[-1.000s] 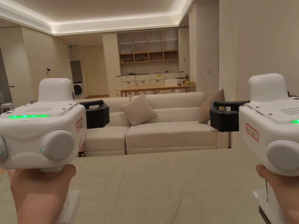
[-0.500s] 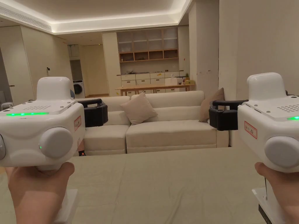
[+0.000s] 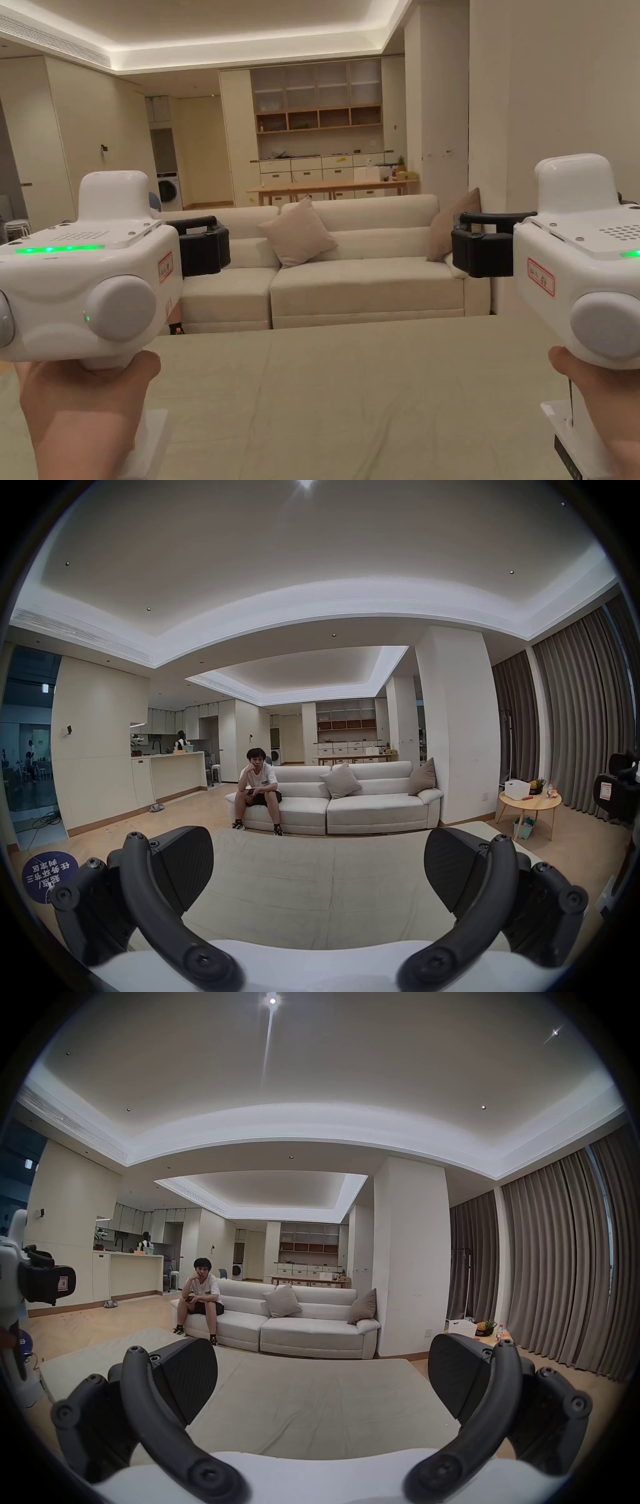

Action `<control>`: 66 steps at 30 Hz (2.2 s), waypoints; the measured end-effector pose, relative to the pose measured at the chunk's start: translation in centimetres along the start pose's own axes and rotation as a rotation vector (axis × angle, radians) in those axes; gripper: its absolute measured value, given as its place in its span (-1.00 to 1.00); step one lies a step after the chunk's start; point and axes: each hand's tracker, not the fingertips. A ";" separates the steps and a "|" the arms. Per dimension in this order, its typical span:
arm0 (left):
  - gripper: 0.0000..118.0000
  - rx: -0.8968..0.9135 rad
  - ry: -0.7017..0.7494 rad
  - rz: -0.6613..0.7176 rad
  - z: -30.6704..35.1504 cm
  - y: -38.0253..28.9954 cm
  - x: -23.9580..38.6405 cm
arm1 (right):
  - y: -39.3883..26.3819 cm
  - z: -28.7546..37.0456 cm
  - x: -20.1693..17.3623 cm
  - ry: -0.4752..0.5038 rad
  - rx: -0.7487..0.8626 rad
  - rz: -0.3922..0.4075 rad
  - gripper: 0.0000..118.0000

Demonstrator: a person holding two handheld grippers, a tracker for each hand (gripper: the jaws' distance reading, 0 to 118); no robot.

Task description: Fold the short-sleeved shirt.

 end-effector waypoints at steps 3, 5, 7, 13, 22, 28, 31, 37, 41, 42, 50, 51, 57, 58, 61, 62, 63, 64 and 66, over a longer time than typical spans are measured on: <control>1.00 0.004 -0.002 0.009 0.1 -0.1 -0.1 | 0.1 0.0 0.1 -0.001 0.002 -0.011 1.00; 1.00 0.001 0.006 0.007 0.1 0.0 -0.2 | 0.2 0.0 0.1 0.005 0.004 -0.014 1.00; 1.00 -0.001 0.012 0.006 0.1 0.0 -0.2 | 0.3 0.1 0.0 0.002 0.008 -0.009 1.00; 1.00 -0.008 0.004 0.011 -0.1 -0.1 -0.2 | 0.2 -0.2 -0.3 0.011 0.002 -0.008 1.00; 1.00 -0.273 0.006 -0.014 -7.6 -8.2 0.2 | -9.6 -8.6 -1.3 -0.001 -0.345 0.025 1.00; 1.00 -0.586 0.040 -0.026 -17.5 -24.3 1.5 | -26.9 -17.1 -1.7 0.014 -0.762 0.002 1.00; 1.00 -0.734 0.044 -0.068 -21.0 -32.3 2.3 | -34.0 -20.0 -1.5 0.019 -0.875 -0.084 1.00; 1.00 -0.908 0.050 0.045 -24.5 -42.7 2.4 | -43.4 -24.5 -2.6 0.017 -1.020 -0.089 1.00; 1.00 -0.959 0.037 -0.074 -26.3 -47.6 2.6 | -48.4 -25.1 -3.5 0.039 -1.109 0.003 1.00; 1.00 -0.990 0.024 -0.112 -26.7 -48.9 2.8 | -49.7 -25.0 -3.5 0.041 -1.145 -0.001 1.00; 0.98 -0.907 -0.034 0.039 -25.6 -49.5 0.9 | -49.2 -23.1 -3.5 0.002 -0.990 -0.049 1.00; 0.98 -0.930 -0.038 0.039 -26.2 -49.6 0.8 | -49.2 -23.4 -3.7 -0.004 -0.990 -0.041 1.00; 0.98 -0.927 -0.039 0.042 -26.1 -49.6 0.8 | -49.2 -23.4 -3.6 0.000 -0.989 -0.047 1.00; 0.98 -0.928 -0.040 0.044 -26.1 -49.6 0.7 | -49.3 -23.4 -3.5 0.000 -0.994 -0.049 1.00; 0.98 -0.929 -0.038 0.041 -26.0 -49.6 0.8 | -49.8 -23.2 -3.6 -0.001 -0.978 -0.047 1.00; 0.98 -0.926 -0.039 0.043 -25.9 -49.6 0.8 | -49.7 -23.2 -3.5 0.003 -0.982 -0.051 1.00; 0.98 -0.926 -0.039 0.043 -26.0 -49.6 0.8 | -49.4 -23.4 -3.4 0.005 -0.988 -0.058 1.00; 0.98 -0.928 -0.039 0.042 -26.0 -49.6 0.8 | -49.3 -23.5 -3.8 0.000 -0.993 -0.048 1.00; 0.98 -0.928 -0.039 0.043 -25.9 -49.5 0.9 | -49.1 -23.5 -4.0 -0.005 -1.002 -0.034 1.00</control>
